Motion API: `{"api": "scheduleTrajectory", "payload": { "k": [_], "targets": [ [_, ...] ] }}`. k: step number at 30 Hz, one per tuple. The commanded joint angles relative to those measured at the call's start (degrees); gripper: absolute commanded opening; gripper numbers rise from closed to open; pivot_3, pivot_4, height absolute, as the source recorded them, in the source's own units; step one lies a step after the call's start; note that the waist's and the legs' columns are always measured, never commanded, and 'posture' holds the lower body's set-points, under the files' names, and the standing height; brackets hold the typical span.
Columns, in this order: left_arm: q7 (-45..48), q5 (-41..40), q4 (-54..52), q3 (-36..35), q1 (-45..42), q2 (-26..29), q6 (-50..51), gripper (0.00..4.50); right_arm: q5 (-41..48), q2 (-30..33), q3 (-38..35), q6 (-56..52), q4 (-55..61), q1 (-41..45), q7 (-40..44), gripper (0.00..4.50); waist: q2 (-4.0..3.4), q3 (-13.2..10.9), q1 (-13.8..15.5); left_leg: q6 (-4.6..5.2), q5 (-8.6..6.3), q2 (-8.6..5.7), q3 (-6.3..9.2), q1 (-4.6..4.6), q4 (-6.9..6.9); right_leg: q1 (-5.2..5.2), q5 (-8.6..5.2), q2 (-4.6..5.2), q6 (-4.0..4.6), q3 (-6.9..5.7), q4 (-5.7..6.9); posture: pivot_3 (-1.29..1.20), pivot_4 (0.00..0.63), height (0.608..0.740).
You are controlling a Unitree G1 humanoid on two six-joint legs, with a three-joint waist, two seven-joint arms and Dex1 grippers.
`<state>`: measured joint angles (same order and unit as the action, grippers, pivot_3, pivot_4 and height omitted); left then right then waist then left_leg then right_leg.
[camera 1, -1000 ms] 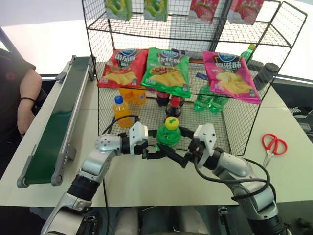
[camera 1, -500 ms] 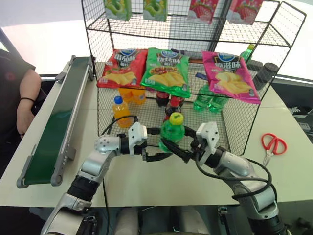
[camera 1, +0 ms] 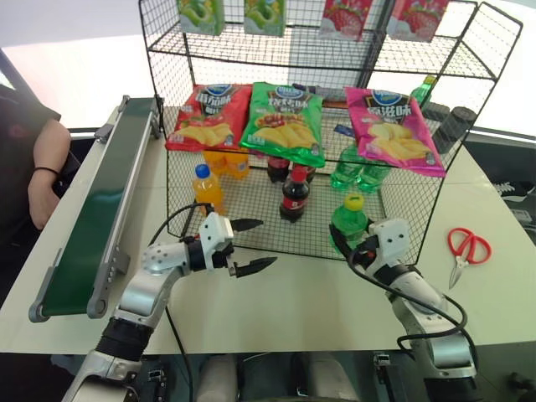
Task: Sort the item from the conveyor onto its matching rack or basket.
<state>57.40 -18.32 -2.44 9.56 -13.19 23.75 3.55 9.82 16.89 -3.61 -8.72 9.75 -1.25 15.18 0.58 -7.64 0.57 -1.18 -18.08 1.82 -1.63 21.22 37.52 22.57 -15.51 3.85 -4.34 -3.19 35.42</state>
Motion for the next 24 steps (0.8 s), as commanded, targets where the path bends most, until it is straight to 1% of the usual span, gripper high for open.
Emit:
{"api": "scheduleTrajectory", "payload": {
  "k": [1, 5, 9, 13, 18, 20, 21, 22, 24],
  "targets": [
    [-0.8, -1.4, -3.8, -1.0, 1.4, 0.1, 0.4, 4.48, -0.1, -1.9, -4.6, 5.7, -5.6, 5.6, -4.0, 3.0, -0.06, 0.0, -0.1, 0.0, 0.0, 0.0, 0.0, -0.01, 0.0, 0.0, 0.0, 0.0, 0.0, 0.0, 0.01, 0.0, 0.15, 0.74],
    [-1.1, -1.5, -4.3, -0.9, 1.8, -0.1, 0.7, 4.48, 0.8, -3.4, -6.5, 8.3, -13.8, 10.5, -4.6, 3.0, -0.12, 0.0, -0.1, 0.0, 0.0, 0.01, -0.02, -0.05, 0.0, -0.01, 0.0, -0.02, 0.01, 0.03, 0.05, 0.0, 0.15, 0.74],
    [-1.5, -1.4, -4.3, -0.7, 1.8, -0.2, 0.8, 4.48, 1.0, -4.2, -7.5, 10.7, -19.8, 14.0, -4.8, 3.0, -0.13, 0.0, -0.1, 0.0, 0.0, 0.02, -0.02, -0.05, -0.01, -0.01, 0.0, -0.03, 0.01, 0.03, 0.05, 0.0, 0.15, 0.74],
    [-2.0, -1.1, -4.0, -0.5, 1.5, -0.6, 0.8, 4.48, 1.0, -5.0, -7.6, 12.1, -23.5, 16.1, -4.8, 3.0, -0.14, 0.0, -0.1, -0.01, 0.0, 0.04, -0.03, -0.05, 0.0, -0.02, 0.0, -0.02, 0.0, 0.04, 0.05, 0.0, 0.15, 0.74],
    [-2.4, -0.9, -3.9, -0.2, 1.3, -0.9, 0.6, 4.48, 1.6, -5.3, -8.0, 12.8, -25.1, 16.5, -4.7, 3.0, -0.15, 0.0, -0.1, -0.01, 0.0, 0.09, -0.03, -0.05, 0.0, -0.02, 0.0, -0.01, 0.0, 0.04, 0.05, 0.0, 0.15, 0.74],
    [-2.5, -0.9, -3.9, -0.1, 1.3, -0.9, 0.6, 4.5, 2.0, -5.3, -8.1, 12.8, -24.8, 16.0, -4.5, 4.04, -0.15, 0.0, -0.2, -0.01, 0.0, 0.11, -0.03, -0.05, 0.0, -0.02, 0.0, -0.01, 0.0, 0.04, 0.06, 0.0, 0.15, 0.74],
    [-2.5, -0.9, -3.9, -0.1, 1.3, -0.9, 0.6, 4.5, 2.0, -5.3, -8.1, 12.7, -24.4, 15.8, -4.4, 4.34, -0.16, 0.0, -0.2, -0.01, 0.01, 0.11, -0.03, -0.05, 0.0, -0.02, 0.0, -0.01, 0.01, 0.04, 0.06, 0.0, 0.15, 0.74],
    [-2.5, -0.9, -3.8, 0.0, 1.2, -0.9, 0.5, 4.5, 1.9, -5.3, -8.0, 12.6, -23.6, 15.3, -4.4, 4.43, -0.17, 0.0, -0.2, -0.01, 0.01, 0.12, -0.03, -0.06, -0.01, -0.02, 0.0, -0.01, 0.0, 0.04, 0.06, 0.0, 0.15, 0.74],
    [-2.3, -0.9, -3.5, 0.0, 1.2, -0.9, 0.3, 4.5, 0.8, -5.0, -7.4, 12.3, -21.9, 14.2, -4.8, 4.43, -0.17, 0.0, -0.2, -0.01, 0.0, 0.12, -0.03, -0.06, -0.01, -0.03, 0.0, -0.01, 0.0, 0.04, 0.06, 0.0, 0.15, 0.74]
  ]
}}
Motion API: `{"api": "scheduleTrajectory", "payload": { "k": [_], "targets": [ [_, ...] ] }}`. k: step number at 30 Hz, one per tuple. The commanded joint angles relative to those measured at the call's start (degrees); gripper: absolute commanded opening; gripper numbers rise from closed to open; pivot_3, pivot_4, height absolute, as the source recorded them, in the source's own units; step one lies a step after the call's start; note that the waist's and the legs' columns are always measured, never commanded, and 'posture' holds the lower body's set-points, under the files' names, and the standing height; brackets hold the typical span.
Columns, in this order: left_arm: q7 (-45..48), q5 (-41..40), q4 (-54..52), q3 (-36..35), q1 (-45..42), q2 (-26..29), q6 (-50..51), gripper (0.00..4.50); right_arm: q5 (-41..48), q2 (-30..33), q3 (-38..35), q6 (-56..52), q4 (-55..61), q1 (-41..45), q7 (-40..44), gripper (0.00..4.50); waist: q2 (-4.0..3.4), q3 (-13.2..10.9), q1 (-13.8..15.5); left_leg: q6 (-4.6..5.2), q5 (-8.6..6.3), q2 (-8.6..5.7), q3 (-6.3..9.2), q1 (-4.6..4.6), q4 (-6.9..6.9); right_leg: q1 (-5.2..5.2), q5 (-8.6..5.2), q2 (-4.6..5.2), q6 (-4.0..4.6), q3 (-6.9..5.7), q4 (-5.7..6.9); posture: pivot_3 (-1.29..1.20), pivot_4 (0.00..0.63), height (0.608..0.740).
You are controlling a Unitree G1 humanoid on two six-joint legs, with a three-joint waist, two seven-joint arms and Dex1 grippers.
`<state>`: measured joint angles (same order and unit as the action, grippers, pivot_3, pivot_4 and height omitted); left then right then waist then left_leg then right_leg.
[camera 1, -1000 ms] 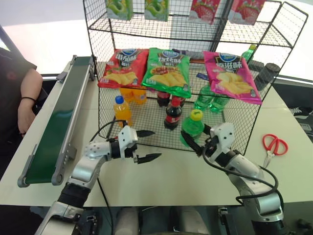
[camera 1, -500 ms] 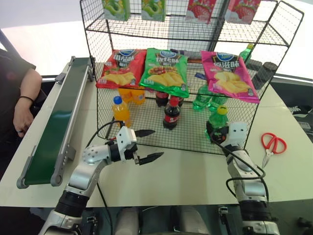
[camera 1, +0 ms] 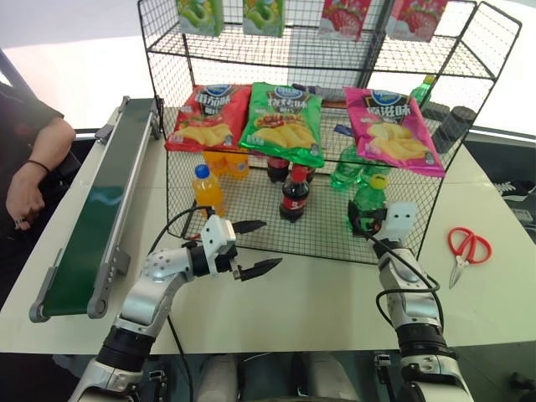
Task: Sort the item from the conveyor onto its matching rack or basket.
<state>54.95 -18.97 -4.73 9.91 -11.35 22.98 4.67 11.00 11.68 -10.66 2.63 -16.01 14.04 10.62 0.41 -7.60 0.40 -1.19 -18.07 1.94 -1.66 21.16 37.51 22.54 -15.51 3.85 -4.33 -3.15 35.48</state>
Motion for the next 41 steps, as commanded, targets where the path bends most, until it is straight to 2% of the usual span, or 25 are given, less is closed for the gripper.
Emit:
{"api": "scheduleTrajectory", "payload": {
  "k": [1, 11, 19, 23, 31, 41],
  "targets": [
    [0.2, -0.2, -1.0, -0.4, -0.7, -0.1, -1.0, 4.5, -0.6, 0.2, -0.2, 0.7, 4.8, -1.7, -0.5, 4.43, -0.01, 0.0, 0.0, 0.0, 0.0, 0.0, 0.0, 0.0, 0.0, 0.0, 0.0, 0.0, 0.0, 0.0, 0.0, 0.0, 0.15, 0.74],
    [0.3, -0.3, 0.1, -1.3, -0.3, 0.6, -1.5, 4.5, -2.5, 0.8, 1.8, -5.9, 25.0, -14.8, -1.4, 4.43, -0.03, 0.0, 0.2, 0.01, 0.0, 0.0, 0.01, 0.0, -0.01, -0.01, 0.0, 0.02, 0.0, 0.01, 0.0, 0.0, 0.15, 0.74],
    [-0.5, -1.3, 0.5, -5.2, 0.7, 3.6, -0.5, 4.5, -0.8, 8.2, 4.5, -11.7, 45.3, -27.9, 7.9, 4.43, -0.04, 0.0, 0.3, 0.01, -0.01, 0.0, 0.02, -0.07, -0.01, -0.07, -0.01, -0.01, 0.01, 0.01, -0.01, 0.0, 0.15, 0.74],
    [-2.1, 0.8, 1.7, -7.7, 2.2, 6.4, -0.9, 4.5, 5.1, 13.9, -0.4, -13.2, 51.9, -35.2, 14.9, 4.43, -0.03, 0.0, 0.3, 0.02, -0.01, -0.01, 0.02, -0.14, -0.02, -0.15, -0.01, -0.01, 0.02, 0.0, -0.05, 0.0, 0.15, 0.74],
    [-3.0, 2.0, 2.3, -10.7, 6.8, 10.5, -1.0, 4.5, 11.2, 17.0, -11.5, -13.3, 51.0, -41.6, 20.1, 4.43, 0.03, 0.0, 0.3, 0.04, -0.02, 0.0, 0.0, -0.42, -0.12, -0.35, -0.03, 0.0, 0.05, 0.03, -0.07, 0.0, 0.15, 0.74],
    [-2.7, 1.8, 2.5, -11.3, 9.4, 10.9, -2.5, 4.5, 11.1, 17.7, -13.2, -13.6, 48.6, -41.8, 23.2, 4.43, 0.03, 0.0, 0.3, 0.04, -0.02, 0.01, -0.06, -0.55, -0.21, -0.39, -0.11, 0.03, 0.19, 0.09, -0.06, 0.0, 0.15, 0.74]
  ]
}}
